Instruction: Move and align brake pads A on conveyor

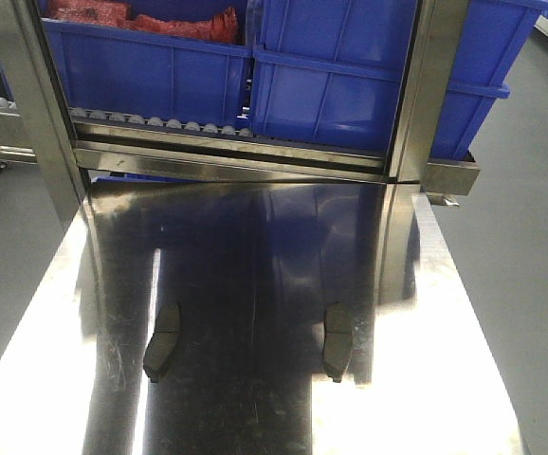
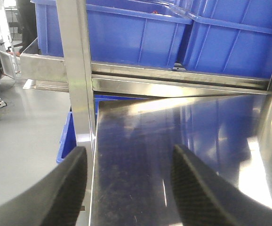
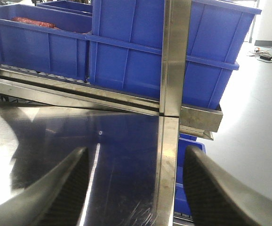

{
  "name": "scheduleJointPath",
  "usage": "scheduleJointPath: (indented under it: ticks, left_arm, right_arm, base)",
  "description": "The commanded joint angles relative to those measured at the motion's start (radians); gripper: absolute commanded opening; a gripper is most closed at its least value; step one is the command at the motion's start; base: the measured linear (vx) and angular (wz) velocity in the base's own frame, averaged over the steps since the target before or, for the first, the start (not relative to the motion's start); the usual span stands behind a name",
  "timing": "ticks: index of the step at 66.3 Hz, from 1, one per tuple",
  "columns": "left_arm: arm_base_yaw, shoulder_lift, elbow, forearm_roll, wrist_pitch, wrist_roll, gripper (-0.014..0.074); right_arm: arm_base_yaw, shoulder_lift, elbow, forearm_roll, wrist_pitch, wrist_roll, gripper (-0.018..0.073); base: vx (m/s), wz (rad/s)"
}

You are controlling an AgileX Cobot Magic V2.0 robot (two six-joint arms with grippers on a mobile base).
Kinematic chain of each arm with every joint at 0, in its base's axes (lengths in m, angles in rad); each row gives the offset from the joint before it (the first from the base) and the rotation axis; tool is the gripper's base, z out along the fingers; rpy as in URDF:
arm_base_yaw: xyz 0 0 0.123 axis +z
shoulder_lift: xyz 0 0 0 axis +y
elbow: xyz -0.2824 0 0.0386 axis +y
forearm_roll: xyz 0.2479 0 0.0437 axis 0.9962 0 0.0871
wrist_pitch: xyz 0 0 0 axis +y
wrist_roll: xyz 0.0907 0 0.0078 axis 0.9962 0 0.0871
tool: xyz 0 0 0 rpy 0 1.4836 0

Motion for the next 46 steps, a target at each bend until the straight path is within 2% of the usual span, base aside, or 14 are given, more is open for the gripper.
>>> scheduleJointPath:
  ticks: [1,46]
  left_arm:
    - [-0.007,0.011,-0.024,-0.002,-0.077,0.002,0.0394]
    - [-0.007,0.011,-0.024,-0.002,-0.077,0.002,0.0394]
  right_arm:
    - [-0.004,0.011,-0.026,-0.011,-0.075,0.000,0.0433]
    - [-0.004,0.011,-0.026,-0.011,-0.075,0.000,0.0433]
  base:
    - [0.05,0.02]
    - [0.02,0.01]
